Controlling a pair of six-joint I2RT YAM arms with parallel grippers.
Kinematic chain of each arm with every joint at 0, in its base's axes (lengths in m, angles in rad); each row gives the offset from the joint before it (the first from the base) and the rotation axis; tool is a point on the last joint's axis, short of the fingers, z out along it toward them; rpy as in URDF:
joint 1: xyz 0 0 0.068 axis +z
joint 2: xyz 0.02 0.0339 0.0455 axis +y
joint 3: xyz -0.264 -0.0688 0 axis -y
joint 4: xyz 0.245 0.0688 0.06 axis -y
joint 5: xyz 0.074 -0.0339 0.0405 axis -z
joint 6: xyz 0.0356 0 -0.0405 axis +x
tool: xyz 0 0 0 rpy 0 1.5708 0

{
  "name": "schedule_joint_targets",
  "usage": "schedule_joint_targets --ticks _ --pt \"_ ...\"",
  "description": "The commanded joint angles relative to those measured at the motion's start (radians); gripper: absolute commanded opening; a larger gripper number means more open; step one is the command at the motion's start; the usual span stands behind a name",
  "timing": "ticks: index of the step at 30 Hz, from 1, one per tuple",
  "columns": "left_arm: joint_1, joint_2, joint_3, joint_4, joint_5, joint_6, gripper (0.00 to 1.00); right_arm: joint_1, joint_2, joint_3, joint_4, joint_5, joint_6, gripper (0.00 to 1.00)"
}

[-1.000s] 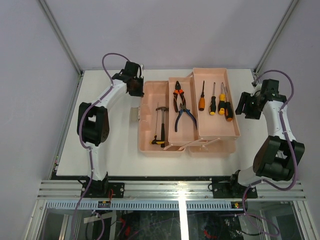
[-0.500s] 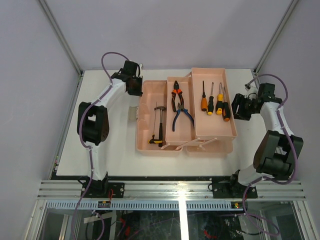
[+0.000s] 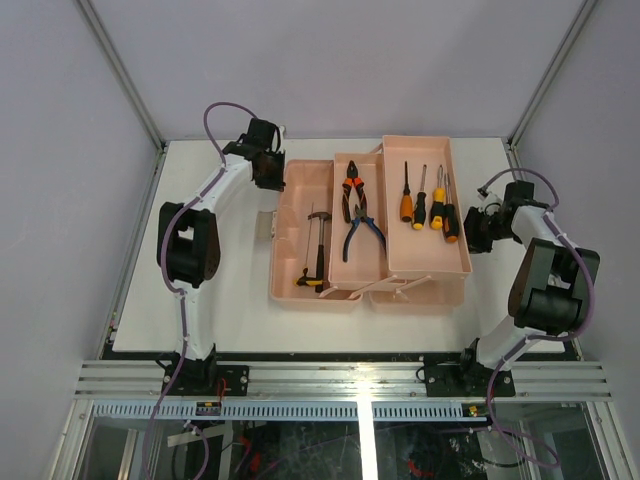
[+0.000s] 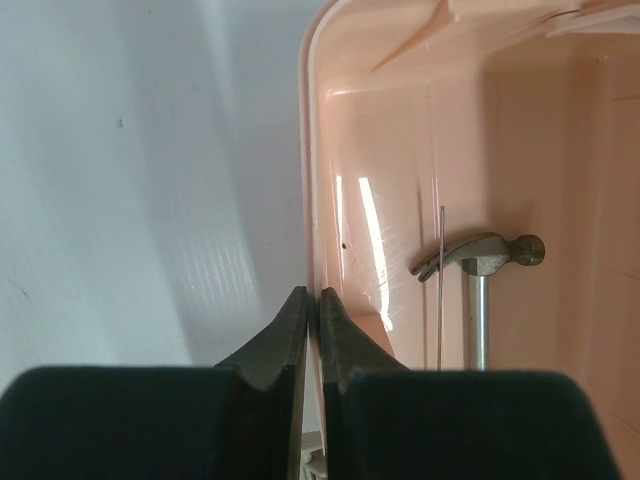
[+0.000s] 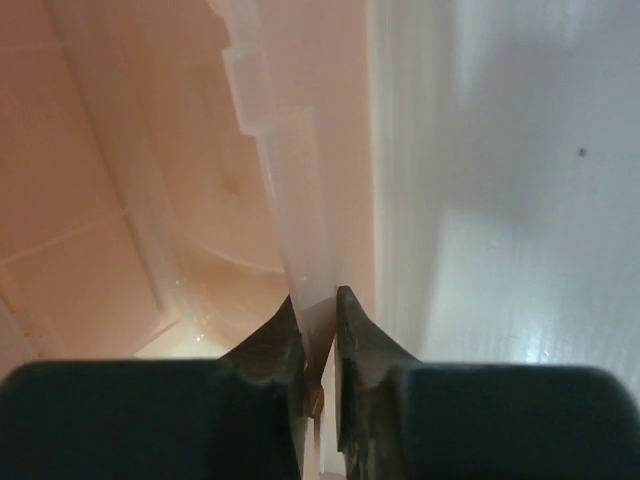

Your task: Pack the tool kit

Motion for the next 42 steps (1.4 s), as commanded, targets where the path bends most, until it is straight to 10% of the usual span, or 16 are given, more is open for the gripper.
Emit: schedule_joint_targets --ticks 1,14,35,38,42 --pt "0.033 0.085 -0.03 -0.086 -0.081 0.044 0.0 -0.005 -0.027 0.044 -0.011 0.051 -0.015 0.02" --pt "0.031 0.093 0.019 -0.127 -0.158 -0.076 0.0 0.074 -0.197 0.428 -0.202 0.33 -0.01 0.0" --pt "0.022 0.053 -0.021 -0.16 -0.094 -0.194 0.0 0.635 -0.056 0.815 -0.444 1.037 0.025 0.0" --pt "0.024 0.062 -0.022 -0.159 -0.062 -0.206 0.16 0.7 -0.018 0.85 -0.482 1.122 0.034 0.0" --pt "0.027 0.071 -0.018 -0.153 -0.03 -0.218 0.63 0.767 0.041 0.911 -0.517 1.213 0.047 0.0"
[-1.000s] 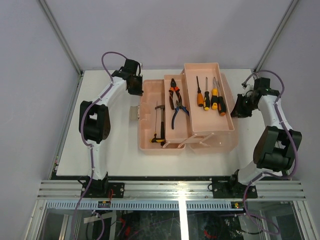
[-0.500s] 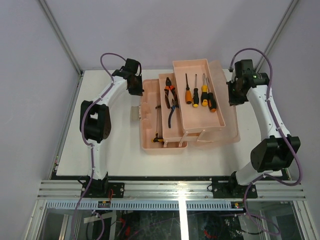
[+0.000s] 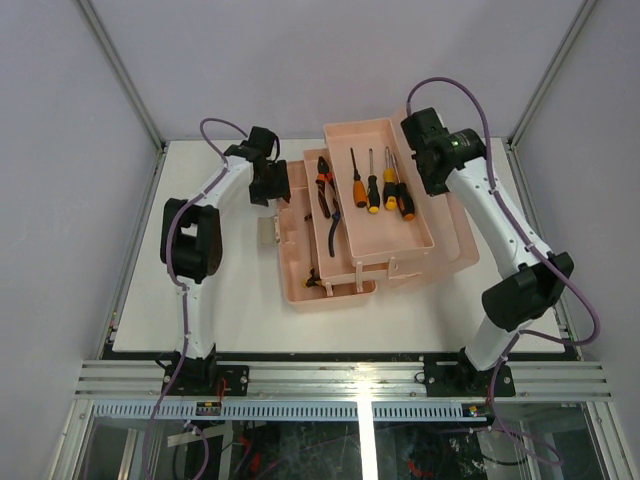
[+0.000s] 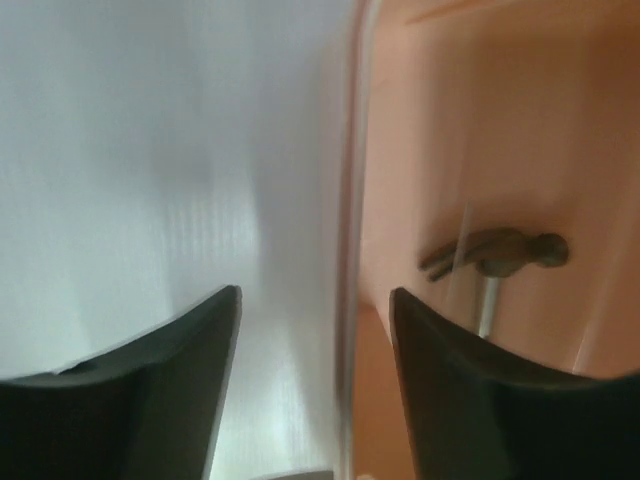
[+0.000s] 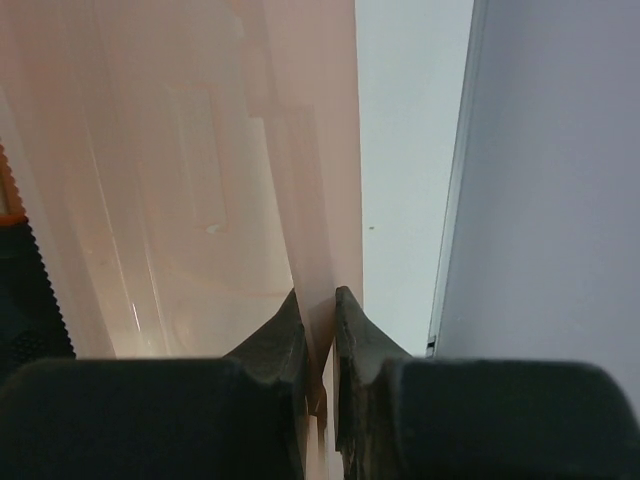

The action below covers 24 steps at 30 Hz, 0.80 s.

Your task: Pack the tool kit

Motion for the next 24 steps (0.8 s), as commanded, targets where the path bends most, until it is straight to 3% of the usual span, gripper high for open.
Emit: schedule_joint_targets --ticks 1,3,4,15,24 --pt "0.022 0.04 -0.02 -0.064 0.016 -0.016 0.75 0.095 0.03 0.138 0.033 0.092 0.004 0.0" --pt "0.029 0.038 -0.007 -0.061 0.049 -0.02 0.97 0.12 0.057 0.18 -0.005 0.133 0.007 0.0" --pt "0.034 0.036 0.004 -0.06 0.066 -0.024 1.0 0.126 0.07 0.2 -0.021 0.151 0.008 0.0" --pt "0.13 -0.06 0.122 -0.053 0.27 -0.035 1.0 0.145 0.134 0.311 -0.081 0.254 0.012 0.0" --pt "0.259 -0.226 -0.024 -0.036 0.234 -0.092 1.0 0.151 0.145 0.325 -0.09 0.258 0.017 0.0"
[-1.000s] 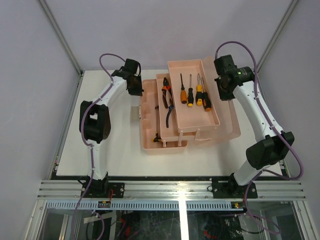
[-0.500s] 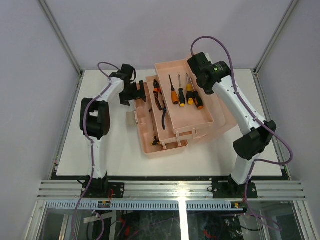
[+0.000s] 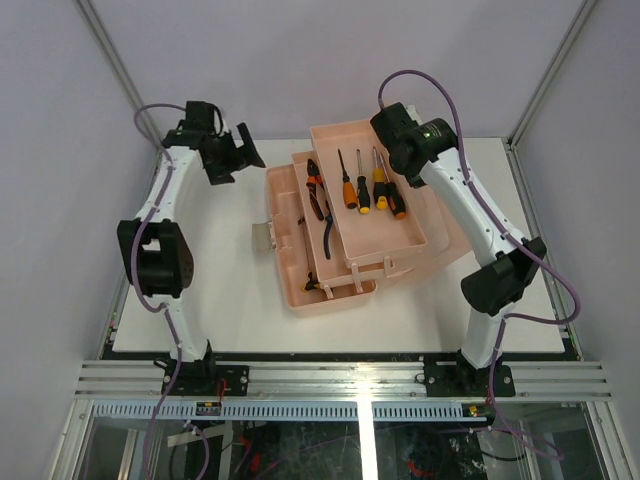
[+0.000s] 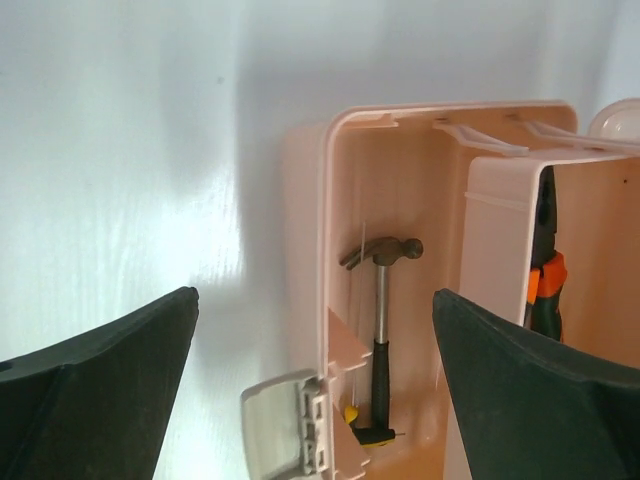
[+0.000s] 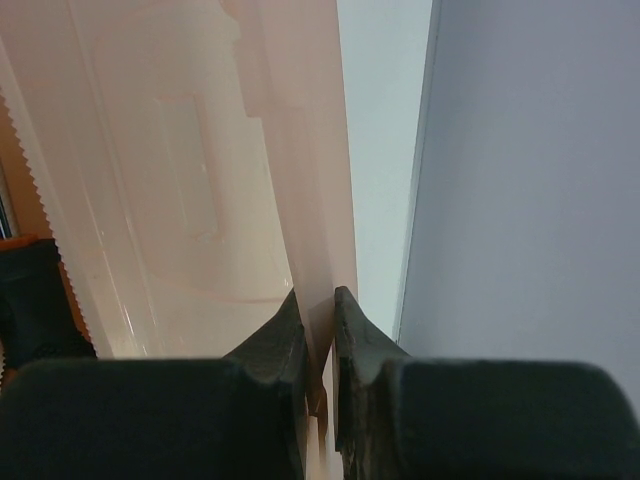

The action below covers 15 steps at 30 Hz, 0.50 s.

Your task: Pack the tool kit

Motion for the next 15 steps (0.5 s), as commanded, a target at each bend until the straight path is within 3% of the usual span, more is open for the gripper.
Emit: schedule_joint_targets --ticks 1,8,15 --pt "0.067 -0.069 -0.084 0.014 -0.037 -0.017 1.0 0.019 -0.029 0.07 0.036 0.069 0.009 0.0" --pt "0.074 -0.009 -0.181 0.037 -0.102 0.03 1.0 0.044 -0.017 0.116 0.029 0.08 0.012 0.0" --pt "0.04 0.13 -0.136 0.069 -0.106 0.033 1.0 0.105 0.019 0.194 0.008 0.109 0.019 0.0"
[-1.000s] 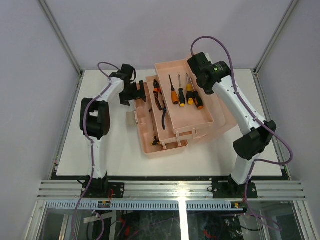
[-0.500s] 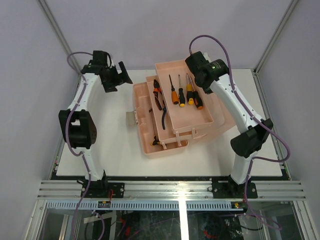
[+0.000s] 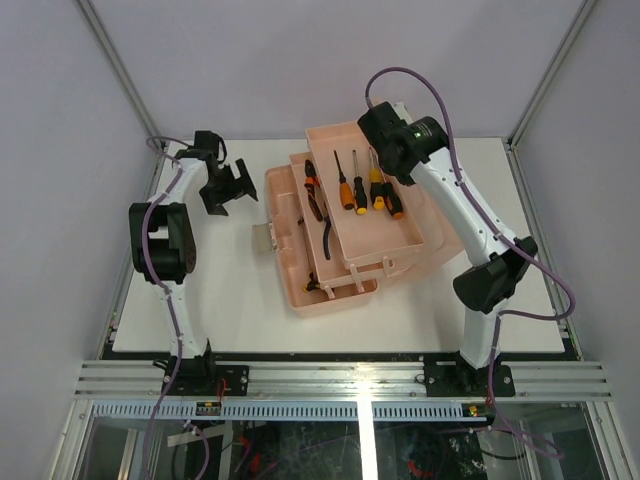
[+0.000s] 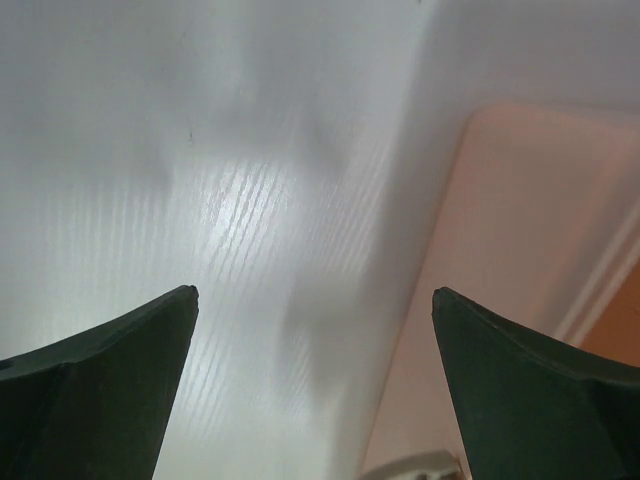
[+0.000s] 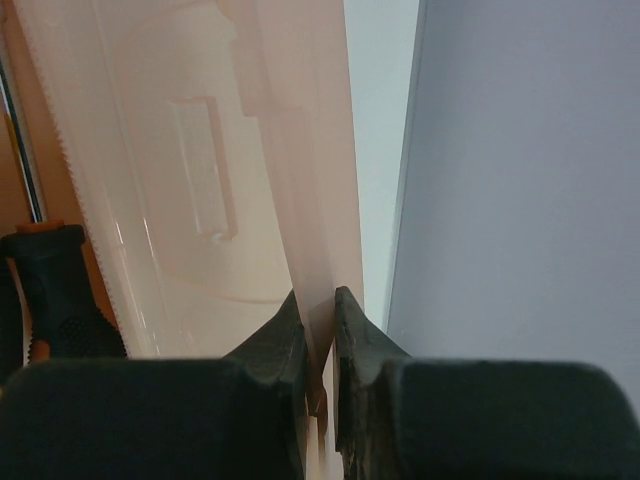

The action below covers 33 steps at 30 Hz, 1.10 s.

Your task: Pack the tool kit

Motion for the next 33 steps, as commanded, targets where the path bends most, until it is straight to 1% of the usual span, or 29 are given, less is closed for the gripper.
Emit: schedule_joint_targets --ticks 1,7,14,21,29,30,33 --pt "-0.032 0.07 0.041 0.058 -0.01 0.007 1.0 0.067 -0.012 0.117 0.049 0.07 0.018 0.0" --pt "-0.1 0.104 0.059 0.081 0.073 -0.024 1.0 0.137 0.019 0.135 0.035 0.088 0.044 0.0" --pt "-0.126 0.11 0.057 0.116 0.149 -0.046 1.0 0.233 0.056 0.134 0.034 0.089 0.073 0.0" --pt "-0.144 0.123 0.06 0.126 0.151 -0.048 1.0 0.329 0.141 0.226 0.009 0.109 0.072 0.0" --pt "-0.149 0.141 0.07 0.13 0.147 -0.049 1.0 0.416 0.202 0.247 0.026 0.116 0.076 0.0" --pt "-0.15 0.144 0.071 0.13 0.147 -0.049 1.0 0.428 0.206 0.246 0.034 0.116 0.075 0.01" --pt "-0.15 0.151 0.076 0.131 0.15 -0.05 1.0 0.463 0.22 0.243 0.062 0.105 0.072 0.1"
